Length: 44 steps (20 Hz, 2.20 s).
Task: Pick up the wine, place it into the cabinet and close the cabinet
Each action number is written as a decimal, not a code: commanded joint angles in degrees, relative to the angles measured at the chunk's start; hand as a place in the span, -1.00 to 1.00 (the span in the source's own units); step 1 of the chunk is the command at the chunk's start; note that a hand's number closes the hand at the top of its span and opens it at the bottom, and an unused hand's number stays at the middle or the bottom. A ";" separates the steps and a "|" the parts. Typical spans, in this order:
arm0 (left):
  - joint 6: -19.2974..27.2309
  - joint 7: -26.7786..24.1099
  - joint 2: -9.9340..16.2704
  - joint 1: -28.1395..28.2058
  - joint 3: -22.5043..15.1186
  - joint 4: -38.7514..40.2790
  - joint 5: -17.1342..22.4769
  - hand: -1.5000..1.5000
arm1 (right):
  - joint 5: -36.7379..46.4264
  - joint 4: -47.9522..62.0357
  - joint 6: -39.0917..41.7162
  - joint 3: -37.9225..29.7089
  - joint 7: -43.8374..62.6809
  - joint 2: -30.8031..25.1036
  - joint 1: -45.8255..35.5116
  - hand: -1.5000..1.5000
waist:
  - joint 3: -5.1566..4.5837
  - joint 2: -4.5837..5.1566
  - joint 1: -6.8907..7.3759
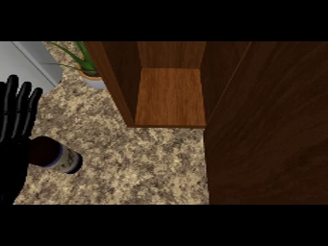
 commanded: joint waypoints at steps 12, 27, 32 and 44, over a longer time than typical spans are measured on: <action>46.19 10.30 -4.19 -4.81 -13.11 4.59 -16.08 -1.00 | -10.86 -10.51 11.63 8.33 7.93 -4.02 7.55 -1.00 | 1.26 1.66 -1.46; 56.64 35.08 -4.21 -23.22 -18.61 10.73 -37.21 -1.00 | -14.25 -20.33 8.03 5.22 20.43 -4.09 4.23 -1.00 | 1.24 1.73 -0.67; 58.93 46.30 -4.21 -24.12 -22.18 6.77 -46.61 -1.00 | -12.89 -21.94 7.57 7.53 21.47 -3.82 4.88 -1.00 | 1.29 1.53 -0.65; 47.70 57.46 -4.21 -18.03 -19.93 -7.62 -60.55 -1.00 | -17.43 -28.01 4.86 3.40 29.10 -6.13 2.71 -1.00 | 1.27 1.38 -0.56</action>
